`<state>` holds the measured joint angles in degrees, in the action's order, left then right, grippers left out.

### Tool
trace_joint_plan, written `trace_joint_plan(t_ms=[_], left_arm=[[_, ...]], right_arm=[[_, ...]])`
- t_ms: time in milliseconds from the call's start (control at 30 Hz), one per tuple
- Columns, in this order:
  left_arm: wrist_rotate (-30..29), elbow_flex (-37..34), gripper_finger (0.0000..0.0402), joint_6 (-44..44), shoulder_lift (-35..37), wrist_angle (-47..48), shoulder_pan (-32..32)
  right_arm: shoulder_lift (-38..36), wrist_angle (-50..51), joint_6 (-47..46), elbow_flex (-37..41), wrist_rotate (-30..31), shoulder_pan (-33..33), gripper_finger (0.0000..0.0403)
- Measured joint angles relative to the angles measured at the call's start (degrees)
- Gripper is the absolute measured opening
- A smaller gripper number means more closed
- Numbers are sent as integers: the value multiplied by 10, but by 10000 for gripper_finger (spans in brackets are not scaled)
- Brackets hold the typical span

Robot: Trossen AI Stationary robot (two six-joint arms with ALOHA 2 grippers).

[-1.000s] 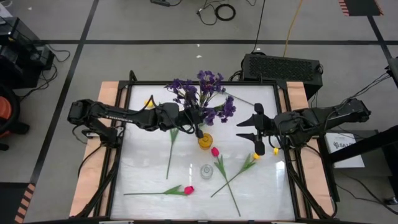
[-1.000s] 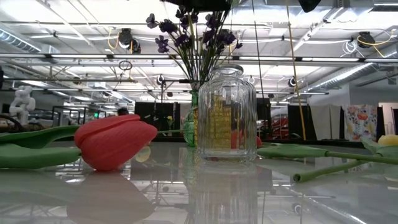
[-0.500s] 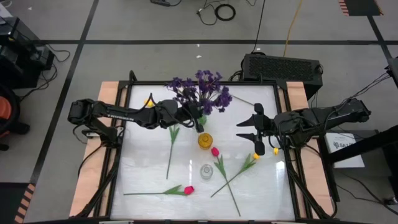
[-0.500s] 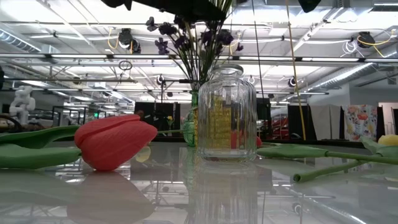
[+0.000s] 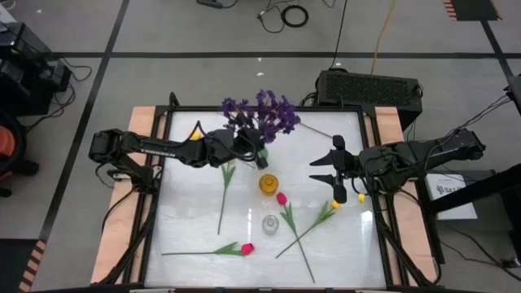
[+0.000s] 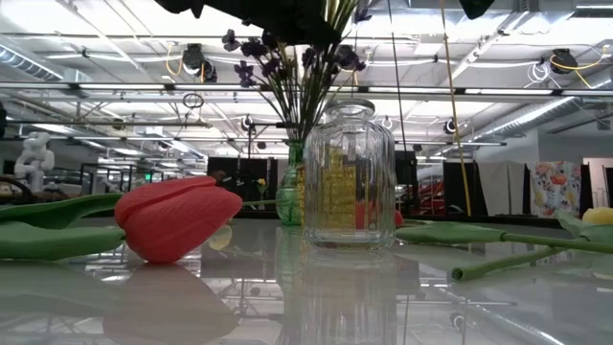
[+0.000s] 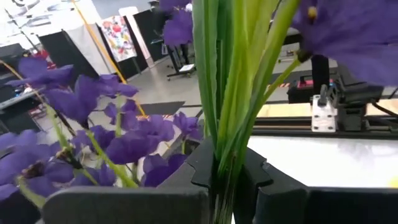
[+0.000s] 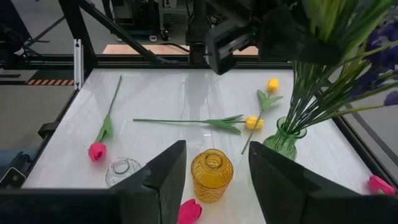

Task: Sort flowers into vase by color
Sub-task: Put the purple flowers into the green vase

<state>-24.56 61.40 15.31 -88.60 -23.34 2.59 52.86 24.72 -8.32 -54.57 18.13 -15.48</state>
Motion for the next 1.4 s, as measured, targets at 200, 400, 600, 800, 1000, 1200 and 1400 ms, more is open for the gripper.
trace_joint_plan(t_ms=[200,400,600,800,1000,1200,1400], left_arm=[[-3,0,31,0,0,1,0],[-14,0,32,2,0,0,-2],[-15,0,32,4,0,0,-7],[-20,0,32,5,0,-1,-7],[-20,0,32,6,0,-1,-7],[-20,0,32,6,0,-1,-8],[-20,0,33,17,0,-1,-13]], right_arm=[[0,0,0,0,0,0,166],[4,-7,3,0,25,0,166],[47,-165,106,10,162,11,166],[116,-319,186,13,137,69,166],[152,-377,141,14,71,130,175],[166,-420,120,14,18,161,192],[187,-445,120,14,11,176,176]])
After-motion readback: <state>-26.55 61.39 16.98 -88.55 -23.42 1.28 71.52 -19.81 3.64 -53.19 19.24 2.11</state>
